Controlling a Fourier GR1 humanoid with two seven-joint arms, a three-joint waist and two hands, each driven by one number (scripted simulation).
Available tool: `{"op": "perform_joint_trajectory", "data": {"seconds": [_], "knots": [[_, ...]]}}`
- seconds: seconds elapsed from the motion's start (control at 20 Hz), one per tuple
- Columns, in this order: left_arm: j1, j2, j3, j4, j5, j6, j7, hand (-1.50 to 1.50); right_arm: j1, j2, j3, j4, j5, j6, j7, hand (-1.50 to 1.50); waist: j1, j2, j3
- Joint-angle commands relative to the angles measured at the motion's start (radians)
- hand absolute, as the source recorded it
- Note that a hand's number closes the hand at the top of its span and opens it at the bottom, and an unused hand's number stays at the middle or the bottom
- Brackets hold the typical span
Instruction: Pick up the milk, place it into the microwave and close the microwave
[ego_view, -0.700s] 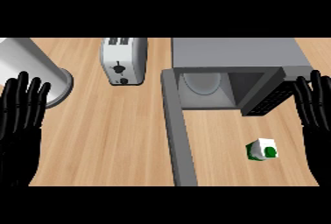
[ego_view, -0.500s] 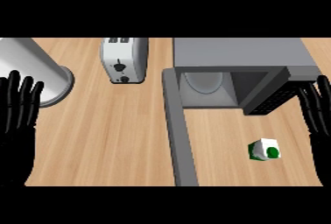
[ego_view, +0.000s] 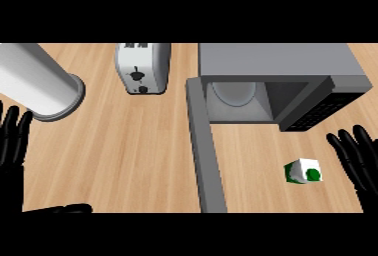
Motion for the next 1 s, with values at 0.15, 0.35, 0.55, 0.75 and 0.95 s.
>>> {"op": "perform_joint_trajectory", "data": {"seconds": [0.15,0.35,0.55,0.75,0.95], "knots": [[0.128,0.038,0.086,-0.179,0.128,-0.054,0.102,-1.50,0.183,-0.002,-0.083,-0.019,0.007,0.081,-0.110,-1.50,0.001,0.000,0.001],[0.258,0.008,0.123,-0.143,0.180,-0.155,-0.059,-1.50,0.204,0.024,-0.075,-0.075,0.028,0.056,-0.045,-1.50,0.005,0.000,0.000],[0.208,0.002,0.135,-0.160,0.164,-0.131,-0.010,-1.50,0.246,0.081,-0.058,0.044,0.129,0.081,-0.175,-1.50,0.000,0.001,0.000],[0.317,0.004,0.181,-0.305,0.261,-0.184,0.072,-1.50,0.177,0.035,-0.139,0.080,0.060,0.099,-0.124,-1.50,0.007,0.001,0.000],[0.308,-0.027,0.198,-0.208,0.239,-0.227,-0.011,-1.50,0.151,0.064,-0.117,0.234,0.159,0.112,-0.243,-1.50,0.005,0.002,0.000]]}}
